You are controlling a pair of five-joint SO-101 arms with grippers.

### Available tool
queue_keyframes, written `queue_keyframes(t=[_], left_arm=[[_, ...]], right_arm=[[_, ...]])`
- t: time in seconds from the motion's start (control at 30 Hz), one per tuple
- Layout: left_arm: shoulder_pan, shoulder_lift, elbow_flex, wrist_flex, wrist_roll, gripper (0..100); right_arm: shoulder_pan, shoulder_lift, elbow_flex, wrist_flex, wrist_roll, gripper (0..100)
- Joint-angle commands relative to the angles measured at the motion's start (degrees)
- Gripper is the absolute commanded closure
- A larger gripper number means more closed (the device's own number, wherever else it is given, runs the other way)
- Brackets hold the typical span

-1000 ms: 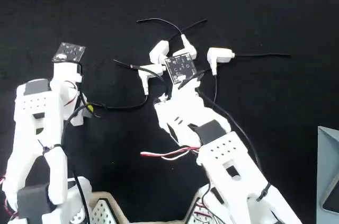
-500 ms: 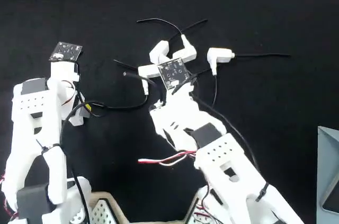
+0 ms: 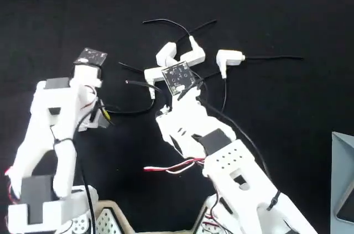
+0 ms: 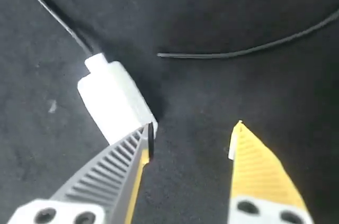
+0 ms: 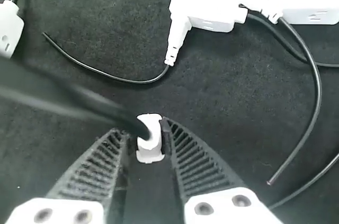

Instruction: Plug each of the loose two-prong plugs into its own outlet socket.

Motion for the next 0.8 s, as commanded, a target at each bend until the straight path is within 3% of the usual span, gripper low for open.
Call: queue_keyframes(t=[0.0, 0.3, 0.4, 0.6, 0.77], left_arm=[[-4.0, 3.87, -5.93, -0.09, 0.62, 75], [-10.59, -1.67, -15.43, 9.14, 0.44, 75], [-11.3, -1.14, -14.29, 8.62, 0.35, 75], [-11.47, 5.54, -9.27, -0.35, 0.35, 75], [-6.9, 10.29, -9.27, -1.23, 0.62, 75]], right_arm=[[-0.79, -0.75, -0.31, -1.05, 0.44, 98.5], [-0.79, -0.75, -0.31, -1.05, 0.44, 98.5], [-0.79, -0.75, -0.31, -1.05, 0.44, 98.5], [-0.79, -0.75, -0.31, -1.05, 0.44, 98.5], [-0.79, -0.75, -0.31, -1.05, 0.44, 98.5]])
